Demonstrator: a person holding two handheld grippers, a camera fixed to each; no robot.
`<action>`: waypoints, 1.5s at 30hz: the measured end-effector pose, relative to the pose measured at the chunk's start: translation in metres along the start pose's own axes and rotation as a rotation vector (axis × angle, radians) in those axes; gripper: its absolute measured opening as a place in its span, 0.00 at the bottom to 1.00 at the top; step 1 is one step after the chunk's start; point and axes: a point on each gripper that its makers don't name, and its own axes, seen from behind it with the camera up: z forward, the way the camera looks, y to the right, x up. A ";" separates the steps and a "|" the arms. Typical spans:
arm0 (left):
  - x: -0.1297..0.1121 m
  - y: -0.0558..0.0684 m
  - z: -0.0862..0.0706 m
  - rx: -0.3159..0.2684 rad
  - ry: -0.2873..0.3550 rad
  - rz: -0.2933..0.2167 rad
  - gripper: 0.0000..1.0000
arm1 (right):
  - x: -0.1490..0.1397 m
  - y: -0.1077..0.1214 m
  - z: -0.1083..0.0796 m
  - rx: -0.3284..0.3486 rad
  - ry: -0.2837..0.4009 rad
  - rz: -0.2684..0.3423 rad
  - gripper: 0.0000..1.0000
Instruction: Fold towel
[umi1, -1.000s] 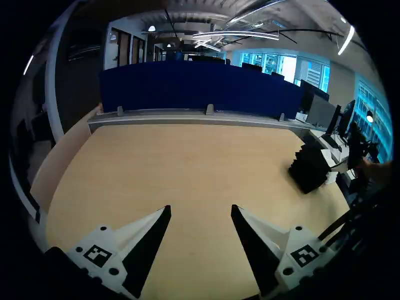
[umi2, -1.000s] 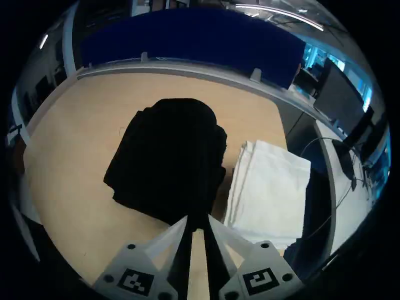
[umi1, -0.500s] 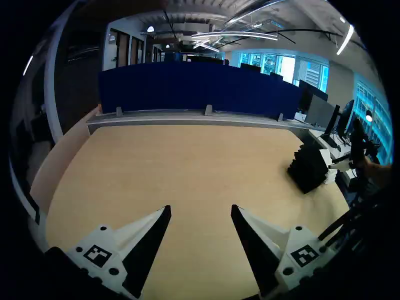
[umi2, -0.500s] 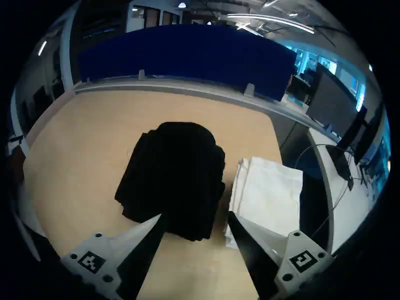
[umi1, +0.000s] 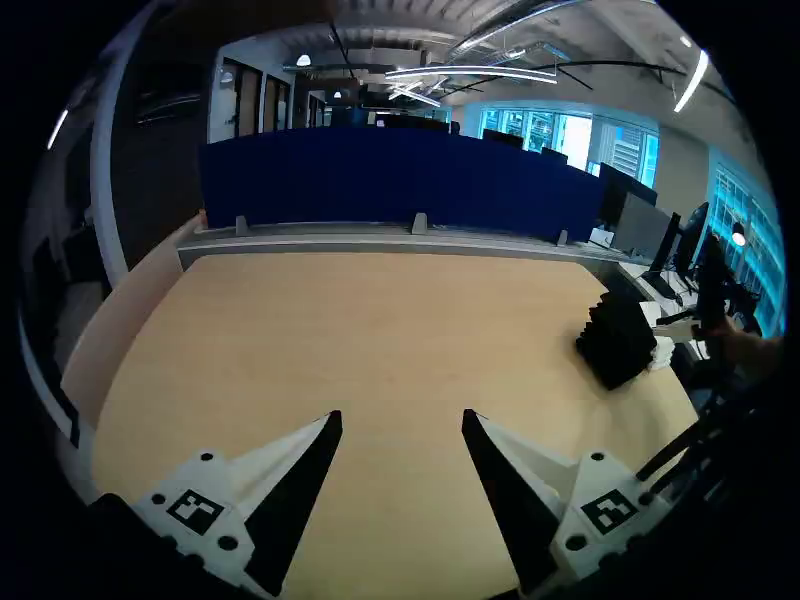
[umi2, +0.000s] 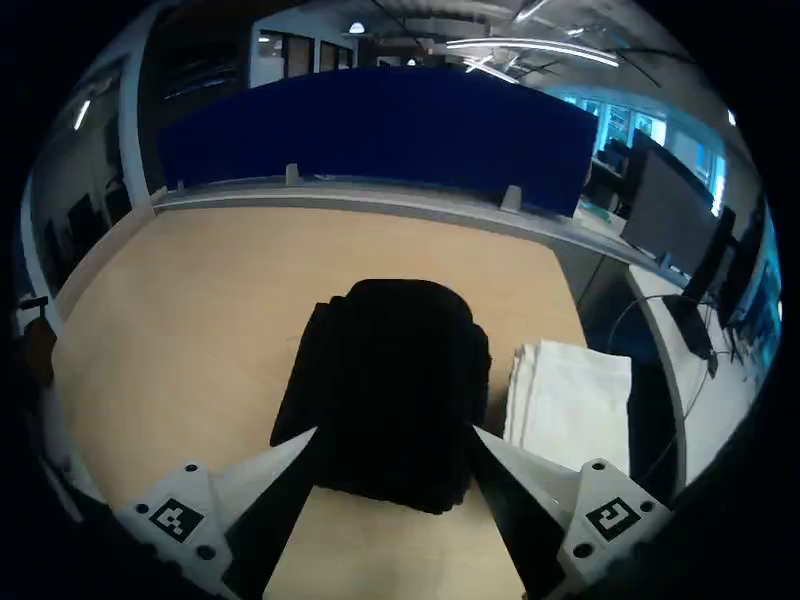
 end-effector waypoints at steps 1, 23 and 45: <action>0.000 -0.001 0.000 0.000 0.000 0.000 0.89 | 0.000 -0.002 0.002 0.000 0.002 0.002 1.00; -0.005 -0.019 -0.007 0.029 -0.005 -0.004 0.89 | -0.041 -0.013 0.046 -0.043 -0.055 0.000 1.00; -0.005 -0.022 -0.006 0.038 -0.007 -0.016 0.89 | 0.065 -0.002 0.041 -0.046 0.095 -0.016 1.00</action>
